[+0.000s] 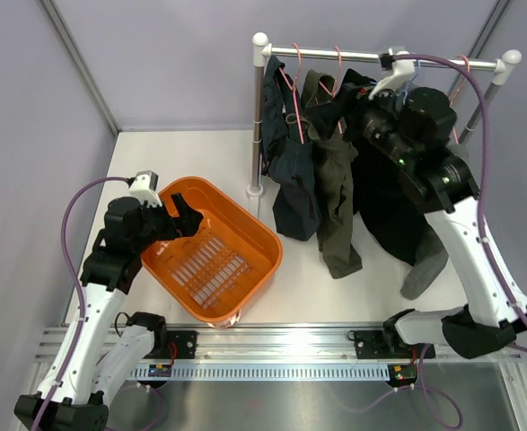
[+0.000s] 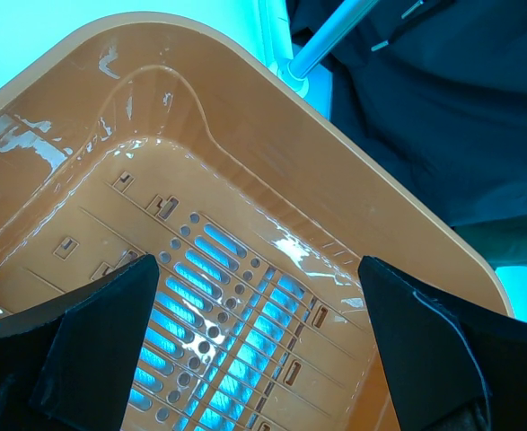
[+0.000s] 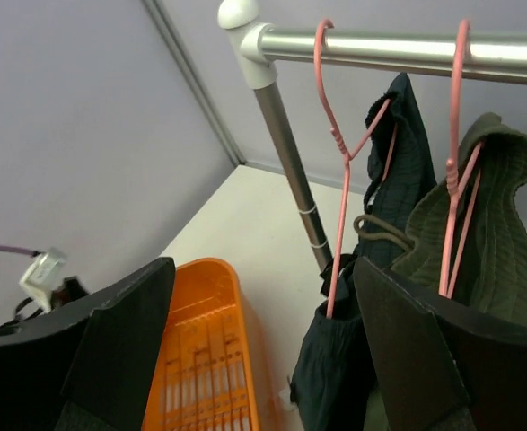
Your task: Remove the shorts from the hanger
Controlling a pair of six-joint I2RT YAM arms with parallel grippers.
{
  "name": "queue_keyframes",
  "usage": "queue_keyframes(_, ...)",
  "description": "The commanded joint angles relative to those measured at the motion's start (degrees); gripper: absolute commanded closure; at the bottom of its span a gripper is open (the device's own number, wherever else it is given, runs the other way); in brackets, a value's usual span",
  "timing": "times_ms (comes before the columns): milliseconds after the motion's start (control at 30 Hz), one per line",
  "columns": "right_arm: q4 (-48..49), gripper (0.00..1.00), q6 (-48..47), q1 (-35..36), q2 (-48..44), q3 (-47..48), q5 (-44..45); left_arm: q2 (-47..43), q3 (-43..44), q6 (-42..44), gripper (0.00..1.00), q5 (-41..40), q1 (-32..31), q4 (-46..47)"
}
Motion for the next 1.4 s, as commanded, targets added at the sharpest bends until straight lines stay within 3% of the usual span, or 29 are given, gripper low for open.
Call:
queue_keyframes(0,-3.43,0.12,-6.56,4.91,6.01,6.98,11.96,-0.69,0.19,0.36,0.01,1.54,0.20,2.01)
queue_keyframes(133,-0.45,0.15,-10.00,8.54,13.06,10.25,22.43,-0.95,0.28,0.27,0.01,1.45,0.20,2.01)
queue_keyframes(467,12.80,0.22,-12.64,9.24,22.56,11.75,32.02,-1.75,0.10,0.36,0.01,1.36,0.20,1.92)
queue_keyframes(733,22.40,0.24,-15.72,9.24,25.64,9.29,33.96,-2.01,0.01,0.27,0.01,1.54,0.28,1.83)
queue_keyframes(1000,19.25,0.27,-15.02,9.24,30.30,14.12,33.96,-2.36,0.01,0.36,0.01,1.62,0.20,1.74)
queue_keyframes(1367,20.21,0.49,-15.02,9.24,30.74,13.16,35.37,-2.45,-0.16,0.27,0.01,2.06,0.20,1.74)
